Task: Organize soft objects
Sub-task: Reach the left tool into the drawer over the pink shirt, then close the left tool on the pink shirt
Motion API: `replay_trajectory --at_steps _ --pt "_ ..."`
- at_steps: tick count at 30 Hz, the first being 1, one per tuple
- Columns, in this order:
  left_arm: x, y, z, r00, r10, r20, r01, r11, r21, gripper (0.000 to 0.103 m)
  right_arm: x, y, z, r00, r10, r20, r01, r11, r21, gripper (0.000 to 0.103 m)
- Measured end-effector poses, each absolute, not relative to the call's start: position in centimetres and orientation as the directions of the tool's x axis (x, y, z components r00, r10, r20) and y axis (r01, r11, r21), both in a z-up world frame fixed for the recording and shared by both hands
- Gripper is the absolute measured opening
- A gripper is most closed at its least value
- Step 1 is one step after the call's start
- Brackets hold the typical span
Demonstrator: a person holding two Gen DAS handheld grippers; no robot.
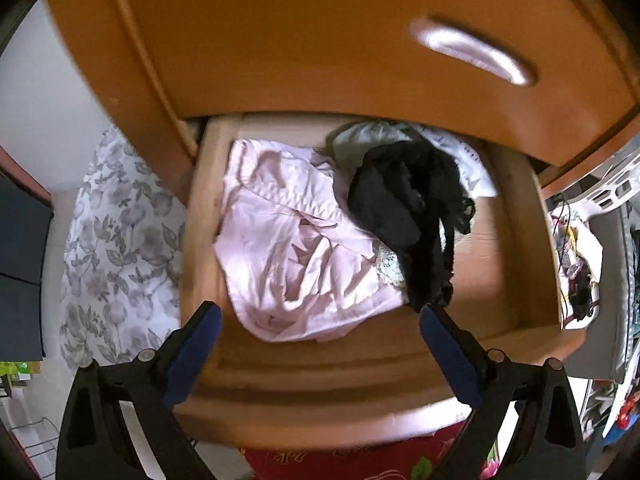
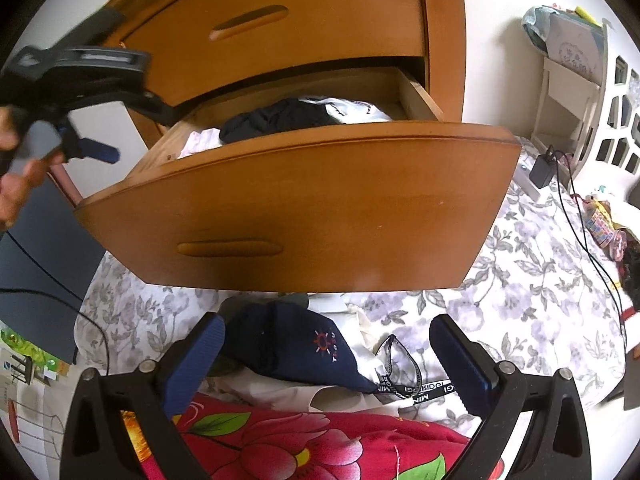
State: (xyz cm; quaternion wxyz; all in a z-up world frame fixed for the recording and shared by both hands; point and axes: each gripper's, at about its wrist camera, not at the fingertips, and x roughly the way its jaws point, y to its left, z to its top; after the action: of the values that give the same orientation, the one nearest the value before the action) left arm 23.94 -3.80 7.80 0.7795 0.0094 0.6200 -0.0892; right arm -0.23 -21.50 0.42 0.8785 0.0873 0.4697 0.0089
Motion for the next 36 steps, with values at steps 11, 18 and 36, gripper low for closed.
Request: replay_trajectory --at_steps 11,18,36 --pt "26.9 -5.1 2.8 0.039 -0.039 -0.998 0.176 0.984 -0.032 0.089 0.0 -21.8 0.0 0.548 0.134 -0.826 0.062 0.978 0.2 0.103" --pt "28.0 -6.5 0.6 -0.022 0.006 -1.0 0.209 0.978 0.001 0.085 0.1 -21.9 -0.2 0.543 0.151 -0.826 0.058 0.975 0.217 0.103" --pt "27.3 -8.6 -0.1 0.012 -0.07 -0.997 0.284 0.957 -0.064 0.032 0.3 -21.8 -0.5 0.528 0.164 -0.833 0.058 0.972 0.228 0.103"
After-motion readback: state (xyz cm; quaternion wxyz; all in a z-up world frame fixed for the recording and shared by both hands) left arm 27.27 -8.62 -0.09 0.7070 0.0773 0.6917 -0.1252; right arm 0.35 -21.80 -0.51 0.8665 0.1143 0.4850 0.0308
